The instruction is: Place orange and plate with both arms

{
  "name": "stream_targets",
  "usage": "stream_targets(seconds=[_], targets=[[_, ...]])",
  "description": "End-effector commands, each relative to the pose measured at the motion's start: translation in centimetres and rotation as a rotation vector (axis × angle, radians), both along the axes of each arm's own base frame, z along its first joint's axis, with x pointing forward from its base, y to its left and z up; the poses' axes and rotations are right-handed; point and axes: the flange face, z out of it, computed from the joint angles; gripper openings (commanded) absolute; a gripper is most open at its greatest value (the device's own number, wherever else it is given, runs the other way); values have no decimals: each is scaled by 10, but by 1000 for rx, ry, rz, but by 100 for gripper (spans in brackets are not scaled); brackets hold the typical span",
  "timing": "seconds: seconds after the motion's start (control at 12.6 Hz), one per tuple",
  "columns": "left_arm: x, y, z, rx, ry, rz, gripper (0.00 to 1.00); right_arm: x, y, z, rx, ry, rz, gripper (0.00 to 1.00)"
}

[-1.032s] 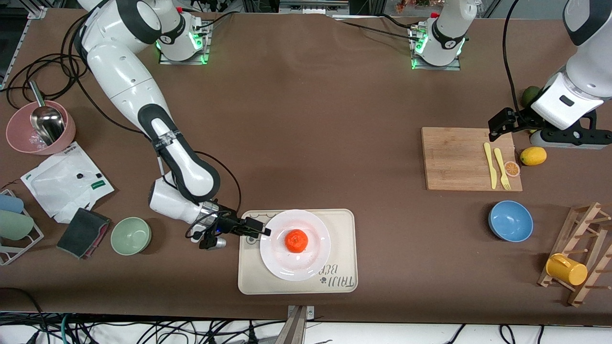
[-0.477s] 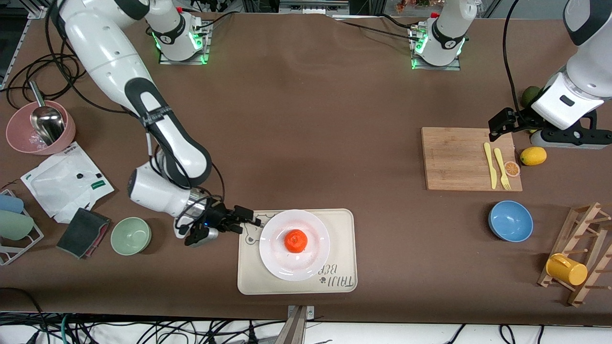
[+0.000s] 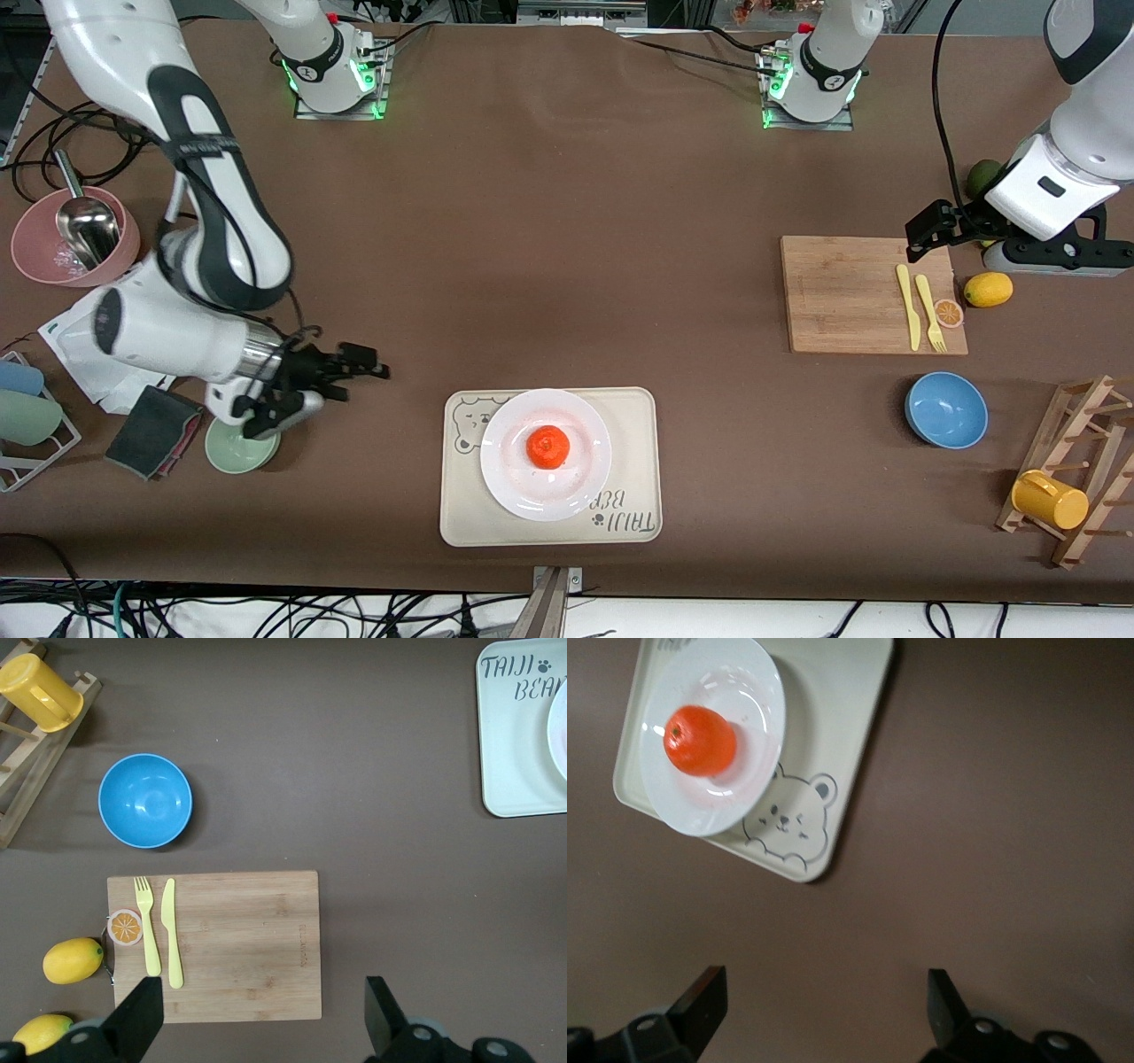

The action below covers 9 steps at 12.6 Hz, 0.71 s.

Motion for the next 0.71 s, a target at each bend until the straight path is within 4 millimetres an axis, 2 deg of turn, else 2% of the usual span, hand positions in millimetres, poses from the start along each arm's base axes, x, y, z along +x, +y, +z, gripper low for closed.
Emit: stream_targets(seconds=[0.0,0.32,0.64], targets=[[0,1,6,-21,-4,-4,100,-37,-13,69,-163,59,-13,100],[0,1,6,-20,-2,-5,100,-79,-29,154,-363,77,-47,100],[0,1,6,-20,-2,-5,100,-102,-48,200,-409,81,-77,100]])
